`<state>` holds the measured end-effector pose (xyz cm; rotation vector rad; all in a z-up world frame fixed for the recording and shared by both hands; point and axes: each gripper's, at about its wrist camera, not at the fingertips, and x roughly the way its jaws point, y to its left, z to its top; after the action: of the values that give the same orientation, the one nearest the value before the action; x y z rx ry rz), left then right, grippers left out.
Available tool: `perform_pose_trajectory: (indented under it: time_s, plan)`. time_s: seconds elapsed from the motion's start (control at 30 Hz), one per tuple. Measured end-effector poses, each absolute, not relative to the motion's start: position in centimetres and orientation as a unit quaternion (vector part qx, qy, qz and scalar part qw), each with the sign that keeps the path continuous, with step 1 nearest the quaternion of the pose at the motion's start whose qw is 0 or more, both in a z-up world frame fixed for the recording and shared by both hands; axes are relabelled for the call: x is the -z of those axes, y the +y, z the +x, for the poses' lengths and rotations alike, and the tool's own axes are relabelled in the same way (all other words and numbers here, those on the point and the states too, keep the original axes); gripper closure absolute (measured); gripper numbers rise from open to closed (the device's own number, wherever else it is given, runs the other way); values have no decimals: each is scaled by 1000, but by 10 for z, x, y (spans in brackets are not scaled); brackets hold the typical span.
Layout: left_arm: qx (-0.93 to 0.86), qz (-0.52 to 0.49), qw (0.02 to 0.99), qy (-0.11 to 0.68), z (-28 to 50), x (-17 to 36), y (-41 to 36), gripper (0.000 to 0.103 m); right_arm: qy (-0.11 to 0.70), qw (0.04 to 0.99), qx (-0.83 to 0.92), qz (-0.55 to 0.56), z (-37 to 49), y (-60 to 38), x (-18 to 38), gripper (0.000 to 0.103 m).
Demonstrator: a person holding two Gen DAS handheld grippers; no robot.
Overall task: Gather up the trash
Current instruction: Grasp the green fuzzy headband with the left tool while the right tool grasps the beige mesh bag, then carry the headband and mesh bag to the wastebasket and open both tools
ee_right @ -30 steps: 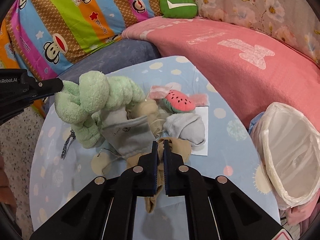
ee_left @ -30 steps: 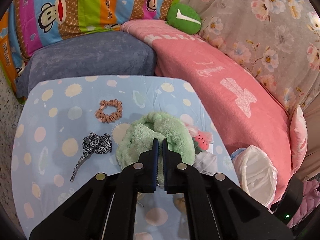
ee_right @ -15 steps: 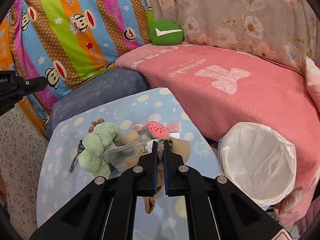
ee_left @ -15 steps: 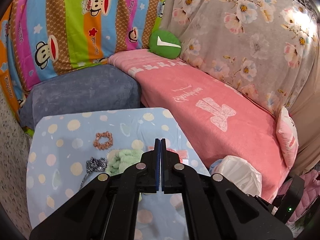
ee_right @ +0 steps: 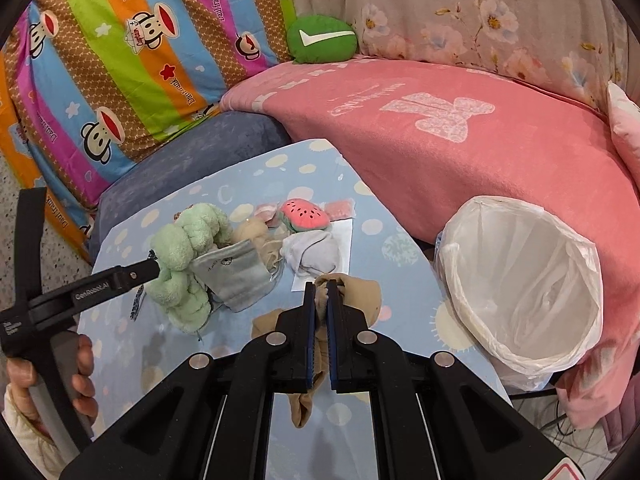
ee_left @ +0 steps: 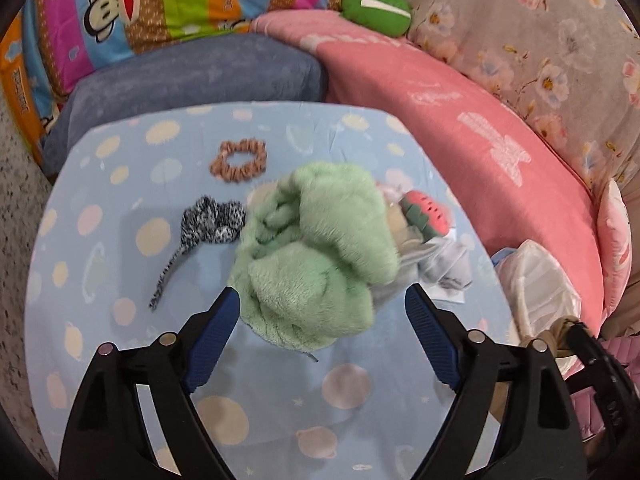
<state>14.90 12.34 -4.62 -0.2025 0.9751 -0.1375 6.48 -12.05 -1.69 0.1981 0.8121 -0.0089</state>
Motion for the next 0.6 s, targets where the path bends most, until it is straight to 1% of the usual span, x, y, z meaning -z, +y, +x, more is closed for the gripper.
perform_pose_trajectory:
  time_s: [0.03,0.1,0.13,0.17,0.2,0.23,0.27,0.37,0.43,0.6]
  plan:
    - [69,-104,874,470,151,52,125,23,397,913,5,95,67,-119,18,98]
    - [78,-117,867,477,155,61,126,32,401,911,5,94,69,-115,21,98]
    - [87,-121,863,482,157,65,126,44,402,911,4,93,70,-114,22,98]
    - [90,-121,859,488,159,68,125,59,403,910,4,93,71,-114,22,98]
    - [92,-120,857,493,160,70,124,68,405,910,4,92,71,-112,23,98]
    - [96,-121,855,495,161,71,124,81,405,910,3,91,72,-111,23,98]
    - [97,-123,854,495,160,69,126,88,406,910,3,89,72,-109,22,98]
    - [99,-129,862,480,155,54,131,96,403,911,0,87,72,-105,19,98]
    - [101,-134,868,467,152,38,135,98,401,912,-3,86,72,-102,13,98]
    - [108,-127,892,420,145,-22,140,99,384,918,-18,93,74,-99,-6,98]
